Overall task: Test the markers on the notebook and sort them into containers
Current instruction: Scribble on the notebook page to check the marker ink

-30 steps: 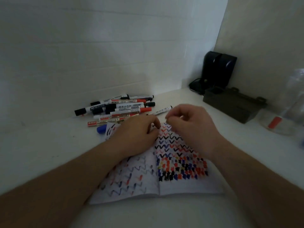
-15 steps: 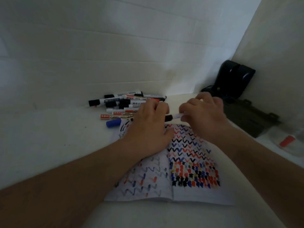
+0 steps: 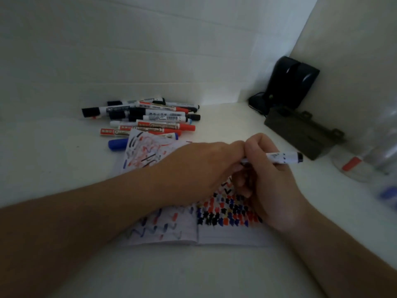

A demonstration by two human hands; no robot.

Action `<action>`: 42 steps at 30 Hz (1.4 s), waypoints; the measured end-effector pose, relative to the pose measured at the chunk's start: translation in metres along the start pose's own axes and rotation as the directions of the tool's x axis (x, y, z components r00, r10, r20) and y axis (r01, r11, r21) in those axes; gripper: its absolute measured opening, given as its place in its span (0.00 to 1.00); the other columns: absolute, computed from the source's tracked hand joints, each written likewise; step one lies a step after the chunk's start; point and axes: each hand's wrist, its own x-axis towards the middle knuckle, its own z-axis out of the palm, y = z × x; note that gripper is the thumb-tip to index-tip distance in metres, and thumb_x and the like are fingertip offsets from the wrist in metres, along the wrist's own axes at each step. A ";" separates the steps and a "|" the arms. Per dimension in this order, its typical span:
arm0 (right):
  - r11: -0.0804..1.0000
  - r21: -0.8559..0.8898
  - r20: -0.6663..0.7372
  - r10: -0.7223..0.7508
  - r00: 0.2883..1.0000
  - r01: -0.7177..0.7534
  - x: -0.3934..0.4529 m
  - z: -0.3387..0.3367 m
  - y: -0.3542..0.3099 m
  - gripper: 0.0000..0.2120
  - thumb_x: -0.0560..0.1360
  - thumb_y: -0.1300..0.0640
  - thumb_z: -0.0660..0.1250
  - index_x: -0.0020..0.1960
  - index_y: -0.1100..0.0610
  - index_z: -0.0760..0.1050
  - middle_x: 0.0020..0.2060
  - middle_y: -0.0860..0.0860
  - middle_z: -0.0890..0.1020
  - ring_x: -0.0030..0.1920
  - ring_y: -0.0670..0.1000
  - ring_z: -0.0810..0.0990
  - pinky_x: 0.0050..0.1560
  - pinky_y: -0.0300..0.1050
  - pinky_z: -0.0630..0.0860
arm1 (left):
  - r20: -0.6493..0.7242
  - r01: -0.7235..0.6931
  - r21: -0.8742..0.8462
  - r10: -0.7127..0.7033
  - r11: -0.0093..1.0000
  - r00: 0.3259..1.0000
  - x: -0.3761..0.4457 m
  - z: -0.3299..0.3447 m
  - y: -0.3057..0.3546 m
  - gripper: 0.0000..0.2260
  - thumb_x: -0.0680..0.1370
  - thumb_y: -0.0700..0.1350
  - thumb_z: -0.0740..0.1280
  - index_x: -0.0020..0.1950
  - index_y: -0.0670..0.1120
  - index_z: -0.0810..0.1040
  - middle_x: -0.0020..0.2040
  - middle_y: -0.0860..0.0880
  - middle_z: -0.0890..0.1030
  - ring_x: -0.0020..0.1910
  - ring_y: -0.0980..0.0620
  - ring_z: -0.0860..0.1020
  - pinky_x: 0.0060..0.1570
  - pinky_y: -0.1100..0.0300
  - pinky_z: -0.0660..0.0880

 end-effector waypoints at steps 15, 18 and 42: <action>0.966 0.256 0.138 0.003 0.990 -0.039 0.005 -0.068 -0.056 0.18 0.59 0.53 0.76 0.43 0.54 0.72 0.29 0.54 0.70 0.29 0.50 0.65 0.30 0.40 0.60 | 0.262 0.179 -0.044 -0.161 0.983 0.951 -0.004 0.008 0.001 0.17 0.79 0.58 0.67 0.63 0.60 0.63 0.38 0.55 0.76 0.34 0.59 0.74 0.34 0.62 0.71; 0.989 0.083 0.349 0.084 0.933 -0.120 -0.011 -0.075 -0.049 0.19 0.62 0.56 0.82 0.44 0.58 0.74 0.31 0.59 0.75 0.28 0.52 0.69 0.26 0.41 0.63 | 0.309 0.076 0.071 -0.094 0.995 0.946 -0.001 0.006 0.001 0.14 0.78 0.65 0.63 0.64 0.66 0.74 0.42 0.59 0.79 0.40 0.61 0.76 0.40 0.63 0.73; 0.851 -0.517 -0.033 0.085 0.996 -0.090 -0.049 -0.045 -0.013 0.12 0.71 0.70 0.73 0.32 0.66 0.73 0.24 0.51 0.80 0.23 0.45 0.75 0.25 0.38 0.69 | 0.310 0.072 0.063 -0.088 0.995 0.947 0.005 0.011 -0.002 0.17 0.75 0.70 0.61 0.62 0.73 0.76 0.40 0.60 0.79 0.39 0.63 0.77 0.39 0.62 0.74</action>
